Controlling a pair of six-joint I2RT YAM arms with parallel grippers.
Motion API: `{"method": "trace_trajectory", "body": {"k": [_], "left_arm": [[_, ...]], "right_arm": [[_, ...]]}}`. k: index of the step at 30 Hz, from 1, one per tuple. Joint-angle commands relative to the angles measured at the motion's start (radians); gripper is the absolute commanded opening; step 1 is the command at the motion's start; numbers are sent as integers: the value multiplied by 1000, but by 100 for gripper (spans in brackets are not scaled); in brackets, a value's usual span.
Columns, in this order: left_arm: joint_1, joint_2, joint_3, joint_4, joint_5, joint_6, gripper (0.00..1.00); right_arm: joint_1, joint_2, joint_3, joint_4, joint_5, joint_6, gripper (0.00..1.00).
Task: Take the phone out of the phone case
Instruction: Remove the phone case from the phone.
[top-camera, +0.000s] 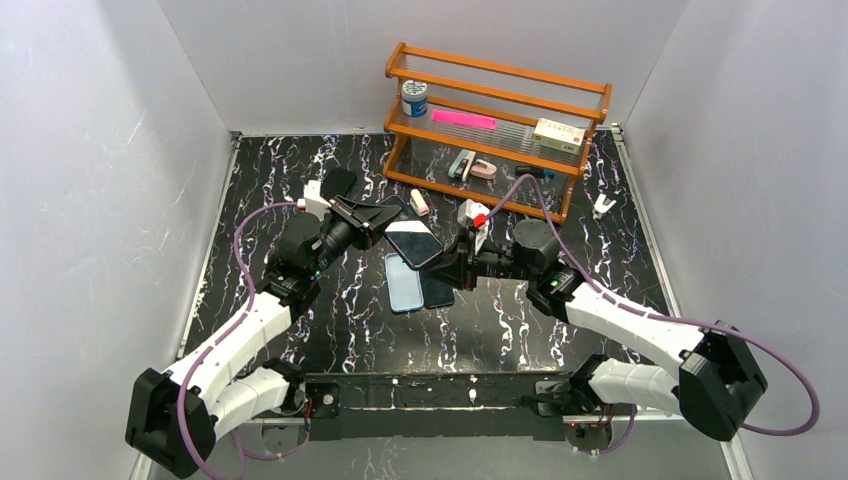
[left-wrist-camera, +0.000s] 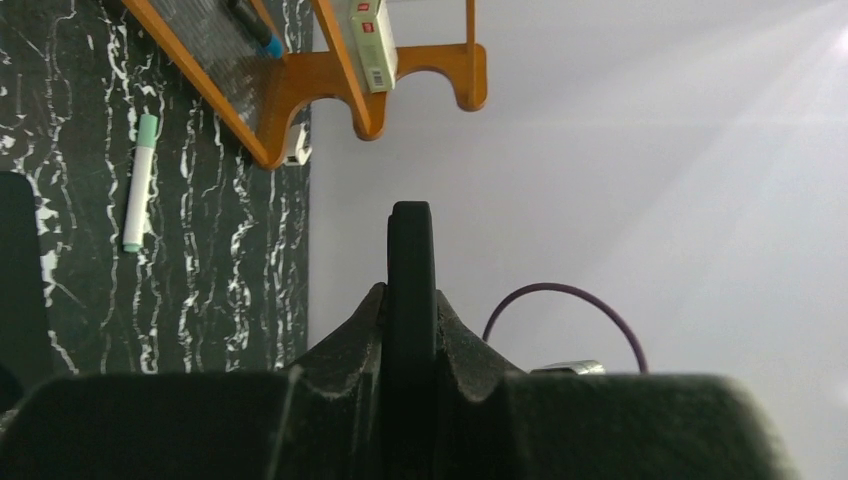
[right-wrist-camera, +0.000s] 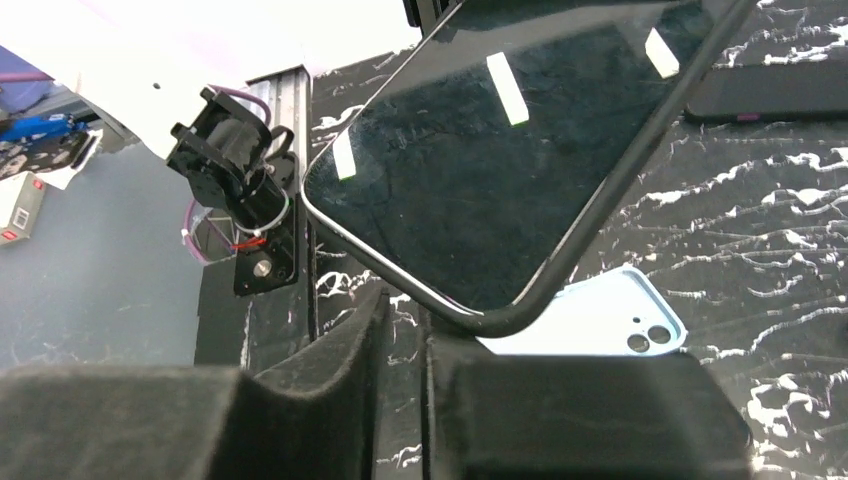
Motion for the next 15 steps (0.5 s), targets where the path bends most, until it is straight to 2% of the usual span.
{"method": "trace_trajectory", "body": {"k": [1,5,9,15], "left_arm": [[27,-9,60,19,96,126,0],[84,29,121,-8,231,240,0],[109,75,168,-22,373,337,0],[111,124,225,-55,538,471,0]], "right_arm": [[0,-92,-13,-63,51,-43,29],[-7,-163,-30,-163,73,-52,49],[-7,-190,-23,-235,43,-58,65],[-10,-169,10,-278,10,-71,70]]}}
